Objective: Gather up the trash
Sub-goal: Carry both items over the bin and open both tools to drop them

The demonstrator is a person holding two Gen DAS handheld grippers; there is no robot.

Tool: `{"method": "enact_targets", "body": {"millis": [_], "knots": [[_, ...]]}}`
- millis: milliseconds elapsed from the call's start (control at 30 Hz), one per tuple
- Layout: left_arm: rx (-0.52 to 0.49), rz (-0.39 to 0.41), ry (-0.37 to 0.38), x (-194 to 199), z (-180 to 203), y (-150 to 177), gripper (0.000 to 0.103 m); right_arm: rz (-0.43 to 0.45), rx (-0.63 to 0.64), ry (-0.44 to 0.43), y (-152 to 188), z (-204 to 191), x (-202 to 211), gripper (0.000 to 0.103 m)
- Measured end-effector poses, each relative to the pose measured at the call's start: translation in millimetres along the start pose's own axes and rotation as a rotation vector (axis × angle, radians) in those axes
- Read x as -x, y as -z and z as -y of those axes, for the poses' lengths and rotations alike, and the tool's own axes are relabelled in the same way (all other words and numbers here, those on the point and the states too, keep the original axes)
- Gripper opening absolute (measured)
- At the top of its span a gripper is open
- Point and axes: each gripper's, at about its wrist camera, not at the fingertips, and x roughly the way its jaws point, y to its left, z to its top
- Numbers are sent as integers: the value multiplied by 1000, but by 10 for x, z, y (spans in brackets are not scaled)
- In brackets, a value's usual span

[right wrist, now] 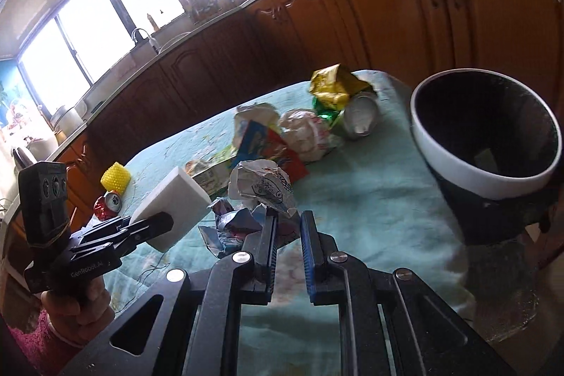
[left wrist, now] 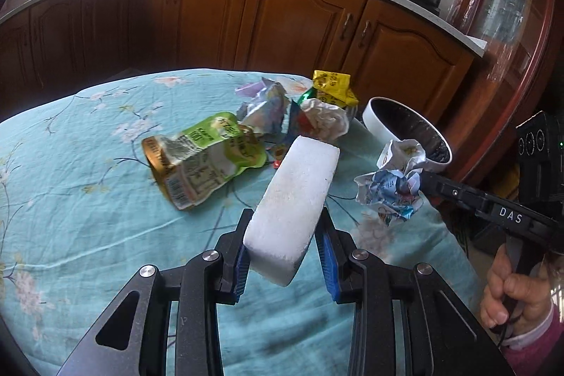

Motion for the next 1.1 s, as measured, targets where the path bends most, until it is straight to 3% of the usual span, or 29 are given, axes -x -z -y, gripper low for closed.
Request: {"method": "enact_targets", "body": {"millis": [633,1100], "knots": [[-100,-57,54,-586,851,-305,33,117,-117,151,-135,843,553,13],[-198,-56,71,-1156,1379,-844,34,153,-108,297,-540,1366,632,13]]}}
